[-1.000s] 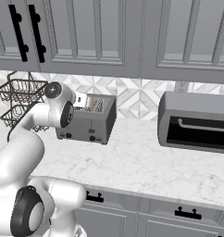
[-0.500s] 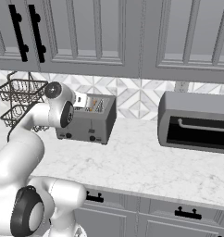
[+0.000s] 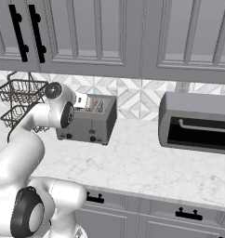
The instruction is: Start the toaster. Once the lever pops up, take the bread to the plate on the dining counter.
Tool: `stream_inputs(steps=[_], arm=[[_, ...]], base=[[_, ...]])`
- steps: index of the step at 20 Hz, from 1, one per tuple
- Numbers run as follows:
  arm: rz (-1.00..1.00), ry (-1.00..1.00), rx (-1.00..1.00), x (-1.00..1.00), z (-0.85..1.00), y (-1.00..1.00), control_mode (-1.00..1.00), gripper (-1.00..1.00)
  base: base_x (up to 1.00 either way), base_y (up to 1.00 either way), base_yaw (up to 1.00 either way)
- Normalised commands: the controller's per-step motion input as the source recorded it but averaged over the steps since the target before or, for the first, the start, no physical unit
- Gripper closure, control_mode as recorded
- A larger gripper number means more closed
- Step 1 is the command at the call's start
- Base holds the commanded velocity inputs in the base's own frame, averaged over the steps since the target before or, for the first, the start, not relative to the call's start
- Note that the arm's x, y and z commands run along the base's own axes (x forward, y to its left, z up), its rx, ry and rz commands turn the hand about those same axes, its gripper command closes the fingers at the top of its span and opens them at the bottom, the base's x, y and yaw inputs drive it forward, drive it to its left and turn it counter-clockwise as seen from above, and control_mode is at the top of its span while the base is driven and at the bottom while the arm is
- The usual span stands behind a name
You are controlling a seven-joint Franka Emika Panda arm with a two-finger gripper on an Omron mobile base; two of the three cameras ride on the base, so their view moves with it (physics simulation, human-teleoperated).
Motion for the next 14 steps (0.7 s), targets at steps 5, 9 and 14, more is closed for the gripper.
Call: stream_inputs(steps=[5,9,14], arm=[[0.0,0.0,0.0,0.0,0.0,0.0,-1.0,-1.0],[0.0,0.0,0.0,0.0,0.0,0.0,-1.0,-1.0],[0.0,0.0,0.0,0.0,0.0,0.0,-1.0,-1.0]], base=[[0.0,0.0,0.0],[0.0,0.0,0.0],[0.0,0.0,0.0]])
